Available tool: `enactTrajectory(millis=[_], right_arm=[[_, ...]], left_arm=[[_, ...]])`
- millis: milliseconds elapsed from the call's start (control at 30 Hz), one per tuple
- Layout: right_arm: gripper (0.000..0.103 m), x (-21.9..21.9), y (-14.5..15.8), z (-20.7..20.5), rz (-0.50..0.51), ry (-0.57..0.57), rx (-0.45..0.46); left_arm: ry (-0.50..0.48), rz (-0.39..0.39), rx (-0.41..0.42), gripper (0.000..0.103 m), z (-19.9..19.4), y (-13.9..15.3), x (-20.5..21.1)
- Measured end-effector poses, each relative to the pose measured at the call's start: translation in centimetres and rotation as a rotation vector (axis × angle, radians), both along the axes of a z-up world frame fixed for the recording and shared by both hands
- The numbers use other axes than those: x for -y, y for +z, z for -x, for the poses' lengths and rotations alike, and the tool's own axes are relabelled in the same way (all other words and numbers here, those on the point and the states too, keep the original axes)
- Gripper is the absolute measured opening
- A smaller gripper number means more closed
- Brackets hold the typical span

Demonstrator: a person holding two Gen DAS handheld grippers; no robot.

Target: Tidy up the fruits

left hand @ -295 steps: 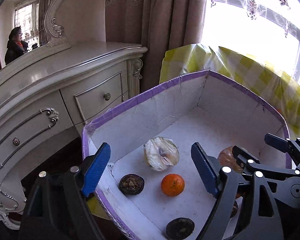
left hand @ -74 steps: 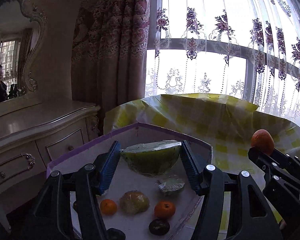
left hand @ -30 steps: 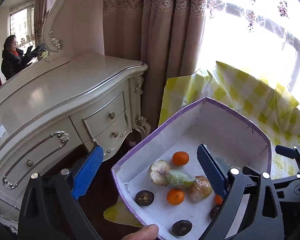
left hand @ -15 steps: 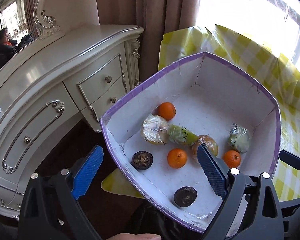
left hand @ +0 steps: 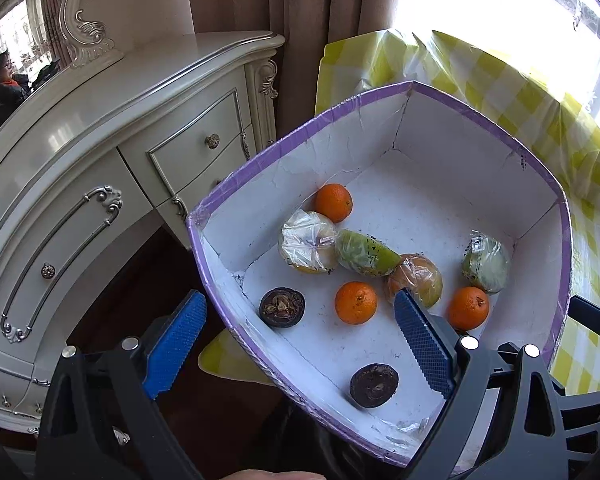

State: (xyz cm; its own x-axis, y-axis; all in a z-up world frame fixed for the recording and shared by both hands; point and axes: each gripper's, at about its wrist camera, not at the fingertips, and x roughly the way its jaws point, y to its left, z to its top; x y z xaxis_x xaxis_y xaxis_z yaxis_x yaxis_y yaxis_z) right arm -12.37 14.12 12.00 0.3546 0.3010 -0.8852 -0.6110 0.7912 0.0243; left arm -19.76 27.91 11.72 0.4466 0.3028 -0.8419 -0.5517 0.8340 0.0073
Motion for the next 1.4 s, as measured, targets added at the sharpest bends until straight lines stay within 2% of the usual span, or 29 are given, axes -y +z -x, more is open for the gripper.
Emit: enactTrajectory(millis=[1400], right_arm=[[0.101,-0.41,-0.28,0.60,0.013,0.006,0.010]], left_arm=[[-0.005,-0.015,-0.019,0.091,-0.21,-0.55,0.22]])
